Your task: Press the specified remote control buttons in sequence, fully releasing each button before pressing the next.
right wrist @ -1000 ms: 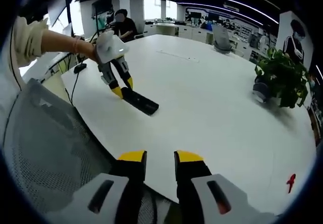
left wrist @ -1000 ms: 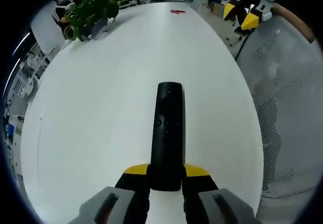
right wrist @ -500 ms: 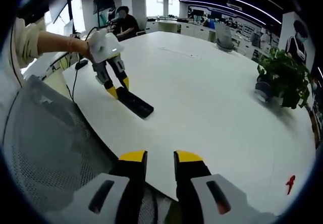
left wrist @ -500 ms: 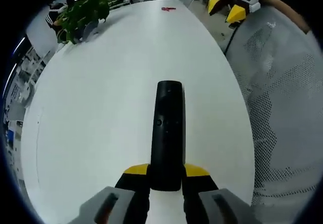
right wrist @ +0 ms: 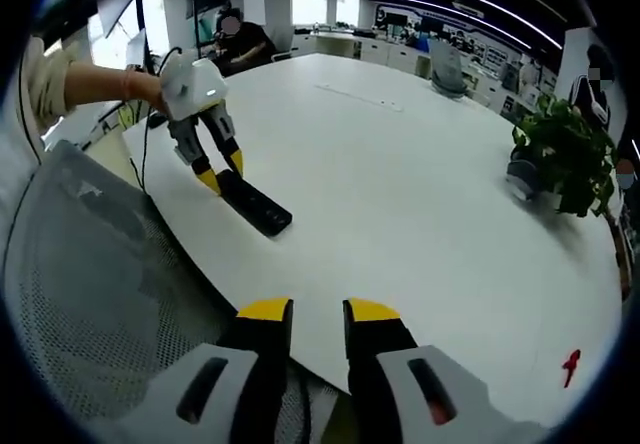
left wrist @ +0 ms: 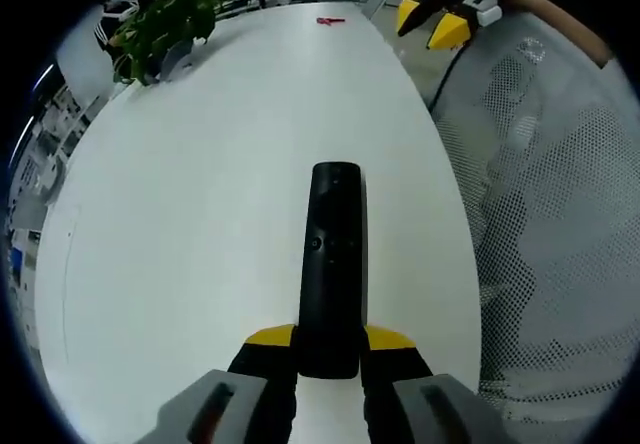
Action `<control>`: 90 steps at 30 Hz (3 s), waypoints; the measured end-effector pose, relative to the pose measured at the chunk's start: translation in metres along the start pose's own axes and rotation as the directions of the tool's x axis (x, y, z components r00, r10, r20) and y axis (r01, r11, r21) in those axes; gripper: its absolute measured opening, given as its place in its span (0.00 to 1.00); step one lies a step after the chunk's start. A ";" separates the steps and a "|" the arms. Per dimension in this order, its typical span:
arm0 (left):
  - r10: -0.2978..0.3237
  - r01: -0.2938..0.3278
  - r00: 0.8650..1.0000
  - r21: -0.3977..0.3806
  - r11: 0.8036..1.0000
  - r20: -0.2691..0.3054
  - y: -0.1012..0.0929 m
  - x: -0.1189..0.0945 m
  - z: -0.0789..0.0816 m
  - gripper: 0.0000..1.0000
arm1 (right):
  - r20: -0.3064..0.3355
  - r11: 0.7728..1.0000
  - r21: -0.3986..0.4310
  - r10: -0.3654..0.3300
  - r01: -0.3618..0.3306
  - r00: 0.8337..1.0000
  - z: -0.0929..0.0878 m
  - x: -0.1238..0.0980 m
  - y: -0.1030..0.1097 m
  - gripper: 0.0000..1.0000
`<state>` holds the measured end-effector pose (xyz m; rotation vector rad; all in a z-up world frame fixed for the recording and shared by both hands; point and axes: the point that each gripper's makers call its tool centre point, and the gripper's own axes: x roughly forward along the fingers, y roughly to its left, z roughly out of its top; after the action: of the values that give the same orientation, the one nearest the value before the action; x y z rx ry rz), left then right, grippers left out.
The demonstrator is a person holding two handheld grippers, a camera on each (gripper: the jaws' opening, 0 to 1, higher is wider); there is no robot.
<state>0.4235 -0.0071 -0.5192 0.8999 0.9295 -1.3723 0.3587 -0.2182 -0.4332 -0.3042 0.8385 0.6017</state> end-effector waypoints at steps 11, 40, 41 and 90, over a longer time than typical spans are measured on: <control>0.004 -0.004 1.000 -0.007 1.000 0.000 -0.008 0.000 -0.002 0.23 | -0.013 1.000 -0.010 -0.003 0.002 1.000 -0.002 0.000 0.000 0.20; 0.038 -0.033 0.997 -0.082 0.996 0.066 -0.051 0.002 0.004 0.23 | -0.065 0.997 -0.074 0.030 -0.034 0.997 -0.008 0.003 0.008 0.18; 0.043 -0.036 0.997 -0.089 0.995 0.072 -0.052 0.003 0.004 0.23 | -0.067 0.996 -0.076 0.029 -0.034 0.997 -0.008 0.004 0.008 0.19; 0.045 -0.040 0.996 -0.067 0.997 0.077 -0.065 0.002 0.002 0.24 | -0.370 0.737 -0.500 0.294 -0.456 0.881 0.012 0.098 0.085 0.00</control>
<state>0.3585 -0.0103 -0.5197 0.8063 0.8860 -1.3241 0.3649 -0.1078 -0.5025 -0.7974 0.9755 1.2321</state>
